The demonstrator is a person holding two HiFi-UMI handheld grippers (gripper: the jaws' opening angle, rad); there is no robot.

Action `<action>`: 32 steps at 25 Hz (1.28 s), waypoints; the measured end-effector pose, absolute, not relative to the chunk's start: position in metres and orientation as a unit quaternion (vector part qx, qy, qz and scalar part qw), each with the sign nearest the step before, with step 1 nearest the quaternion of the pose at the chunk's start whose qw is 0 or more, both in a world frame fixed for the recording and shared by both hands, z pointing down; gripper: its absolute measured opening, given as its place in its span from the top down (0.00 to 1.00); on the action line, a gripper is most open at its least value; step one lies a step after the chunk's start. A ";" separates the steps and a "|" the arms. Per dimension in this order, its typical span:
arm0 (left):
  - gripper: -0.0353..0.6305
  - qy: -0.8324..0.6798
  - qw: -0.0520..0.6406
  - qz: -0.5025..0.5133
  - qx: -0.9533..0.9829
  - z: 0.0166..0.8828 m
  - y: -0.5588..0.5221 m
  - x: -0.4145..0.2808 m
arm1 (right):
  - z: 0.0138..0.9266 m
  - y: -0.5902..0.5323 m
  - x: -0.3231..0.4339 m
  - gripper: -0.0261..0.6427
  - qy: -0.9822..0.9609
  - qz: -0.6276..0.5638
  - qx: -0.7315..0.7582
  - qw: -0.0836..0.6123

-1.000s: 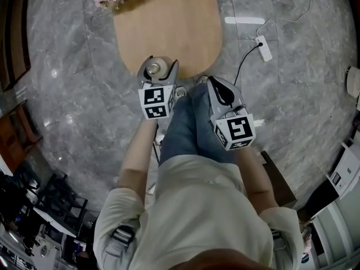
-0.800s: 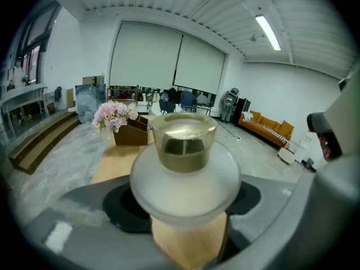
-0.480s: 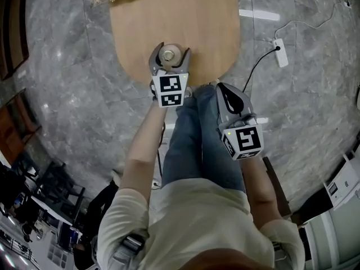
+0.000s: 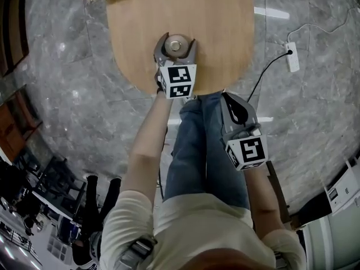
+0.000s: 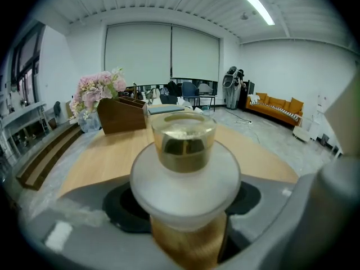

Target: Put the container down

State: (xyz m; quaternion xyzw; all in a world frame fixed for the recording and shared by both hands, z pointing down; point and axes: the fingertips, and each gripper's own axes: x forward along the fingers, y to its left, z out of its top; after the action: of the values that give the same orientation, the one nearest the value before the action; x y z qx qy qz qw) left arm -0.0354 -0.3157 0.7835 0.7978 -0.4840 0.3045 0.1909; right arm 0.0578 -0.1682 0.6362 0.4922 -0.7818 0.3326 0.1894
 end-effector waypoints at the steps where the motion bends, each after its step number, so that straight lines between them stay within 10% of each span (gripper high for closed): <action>1: 0.42 -0.484 0.189 0.306 0.797 0.787 -0.317 -0.035 | 0.638 -0.168 0.058 0.96 -0.781 0.334 0.492 0.189; 32: 0.34 -0.470 0.275 0.246 0.802 0.727 -0.257 -0.047 | 0.593 -0.139 0.040 0.96 -0.779 0.320 0.518 0.152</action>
State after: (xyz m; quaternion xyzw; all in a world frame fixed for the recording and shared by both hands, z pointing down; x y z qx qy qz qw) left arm -0.0473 -0.2574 0.7273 0.8019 -0.4700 0.2464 0.2746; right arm 0.0404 -0.1391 0.5931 0.5177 -0.7789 0.3196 0.1524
